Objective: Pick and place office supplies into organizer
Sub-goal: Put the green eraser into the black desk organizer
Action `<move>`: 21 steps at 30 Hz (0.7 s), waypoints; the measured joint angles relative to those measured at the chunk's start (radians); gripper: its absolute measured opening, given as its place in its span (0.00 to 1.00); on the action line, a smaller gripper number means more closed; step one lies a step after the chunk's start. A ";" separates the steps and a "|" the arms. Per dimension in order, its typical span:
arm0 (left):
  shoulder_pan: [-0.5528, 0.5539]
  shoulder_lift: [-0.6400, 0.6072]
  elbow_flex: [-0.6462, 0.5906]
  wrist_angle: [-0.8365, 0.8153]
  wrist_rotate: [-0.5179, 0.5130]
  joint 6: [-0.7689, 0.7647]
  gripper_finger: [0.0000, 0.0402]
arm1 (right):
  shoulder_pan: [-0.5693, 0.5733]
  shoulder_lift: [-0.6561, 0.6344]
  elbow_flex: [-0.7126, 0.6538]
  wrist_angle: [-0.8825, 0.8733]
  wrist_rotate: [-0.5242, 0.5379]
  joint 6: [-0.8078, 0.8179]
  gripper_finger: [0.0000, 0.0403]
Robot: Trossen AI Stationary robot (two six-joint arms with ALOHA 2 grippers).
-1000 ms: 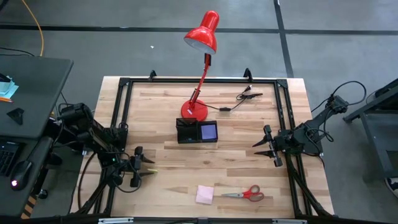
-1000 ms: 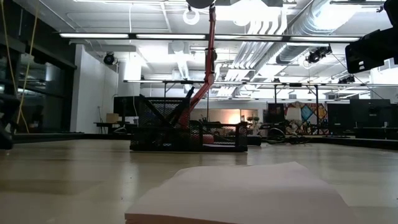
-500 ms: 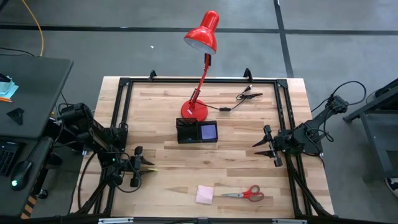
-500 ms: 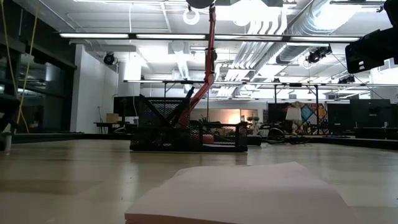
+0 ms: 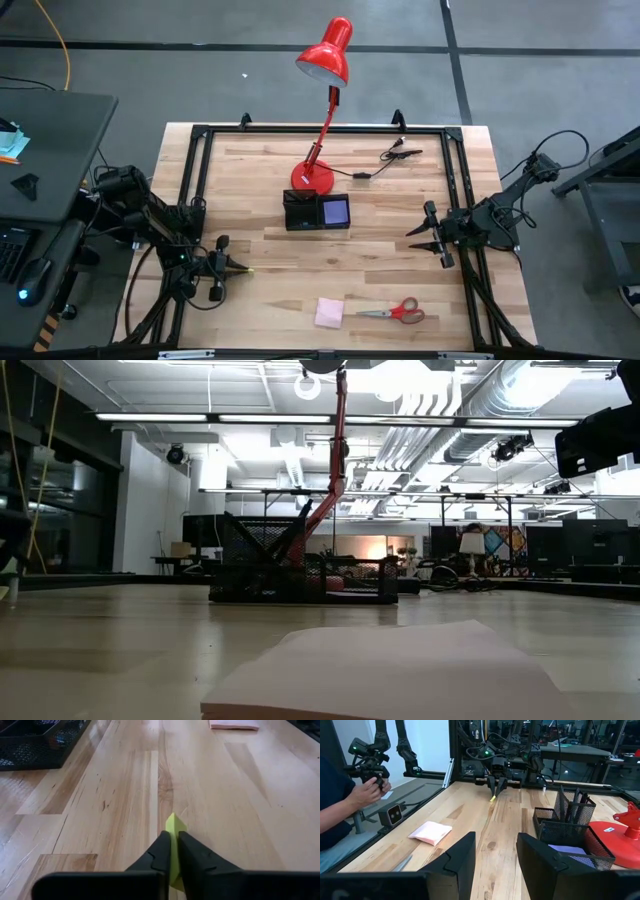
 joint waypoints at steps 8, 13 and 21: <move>0.000 0.000 0.002 0.013 -0.002 0.006 0.03 | 0.000 0.000 0.000 0.000 0.000 0.000 0.33; 0.001 0.000 0.015 0.012 -0.010 0.030 0.03 | 0.000 0.000 0.000 0.000 0.000 0.000 0.33; 0.001 0.000 0.019 0.010 -0.002 0.040 0.02 | 0.000 0.000 0.000 0.000 0.000 0.000 0.33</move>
